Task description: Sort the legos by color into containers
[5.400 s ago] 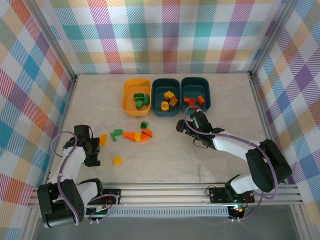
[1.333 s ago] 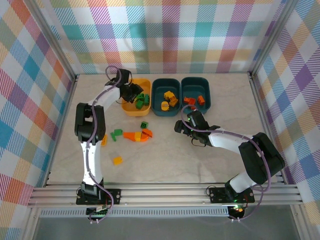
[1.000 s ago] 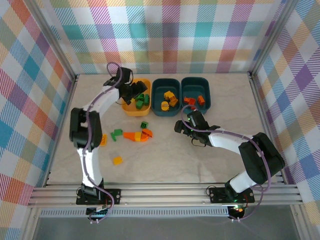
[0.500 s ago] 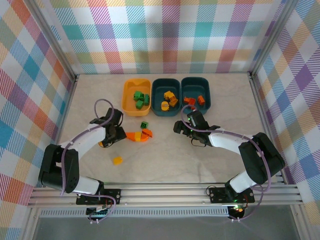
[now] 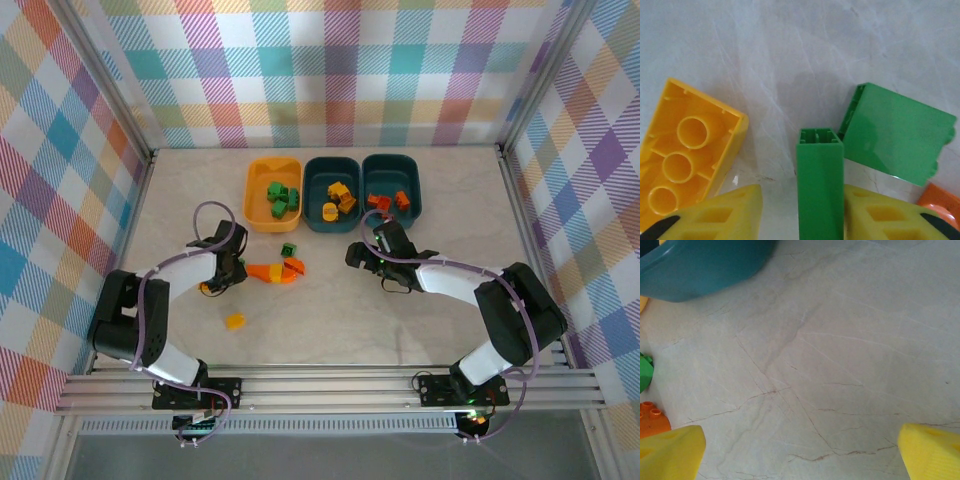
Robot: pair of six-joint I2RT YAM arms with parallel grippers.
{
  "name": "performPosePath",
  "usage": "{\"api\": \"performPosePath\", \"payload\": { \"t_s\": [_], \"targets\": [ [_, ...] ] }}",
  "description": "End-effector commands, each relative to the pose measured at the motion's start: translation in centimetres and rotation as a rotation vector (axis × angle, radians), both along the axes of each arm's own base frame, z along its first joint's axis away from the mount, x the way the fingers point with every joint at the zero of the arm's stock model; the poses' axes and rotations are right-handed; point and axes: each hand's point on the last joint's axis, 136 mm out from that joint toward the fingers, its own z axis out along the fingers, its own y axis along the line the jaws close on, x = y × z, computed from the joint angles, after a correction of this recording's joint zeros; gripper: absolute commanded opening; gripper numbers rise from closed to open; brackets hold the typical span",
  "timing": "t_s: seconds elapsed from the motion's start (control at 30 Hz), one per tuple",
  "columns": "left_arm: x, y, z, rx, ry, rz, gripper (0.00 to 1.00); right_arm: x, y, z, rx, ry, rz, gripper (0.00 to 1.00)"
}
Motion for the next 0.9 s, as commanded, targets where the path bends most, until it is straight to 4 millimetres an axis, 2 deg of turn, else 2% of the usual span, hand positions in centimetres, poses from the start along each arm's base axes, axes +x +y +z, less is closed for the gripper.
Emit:
{"api": "performPosePath", "payload": {
  "t_s": [0.0,0.13,0.3,0.37,0.47,0.57,0.7,0.73,0.8,0.87],
  "targets": [
    [1.5,0.4,1.3,0.011,-0.053,0.027,0.35,0.7,0.9,1.0,0.026,-0.023,0.013,0.98],
    [1.3,0.1,2.8,-0.018,-0.088,0.022,0.24,0.7,1.0,0.9,0.03,-0.017,0.014,0.98],
    [1.9,-1.4,7.2,-0.1,-0.191,-0.012,0.18,0.7,1.2,0.7,0.038,-0.01,0.015,0.98],
    [2.6,-2.2,9.1,-0.131,-0.243,-0.025,0.17,0.7,1.3,0.6,0.042,-0.007,0.018,0.98],
    [5.2,-3.7,11.1,-0.186,-0.292,-0.048,0.17,0.7,1.5,0.4,0.045,0.0,0.02,0.98],
    [9.1,-6.1,11.0,-0.239,-0.276,-0.08,0.17,0.8,1.5,0.1,0.042,0.008,0.022,0.98],
    [14.8,-9.1,9.6,-0.305,-0.236,-0.11,0.14,0.9,1.2,0.2,0.016,0.0,0.016,0.98],
    [15.9,-9.6,9.6,-0.314,-0.231,-0.12,0.14,0.9,1.0,0.3,0.012,-0.005,0.014,0.98],
    [17.8,-10.0,8.3,-0.294,-0.185,-0.113,0.15,0.9,0.8,0.7,0.007,-0.021,0.013,0.98],
    [19.1,-10.2,7.6,-0.28,-0.161,-0.117,0.22,1.0,0.6,1.0,0.002,-0.032,0.01,0.98]
  ]
}}
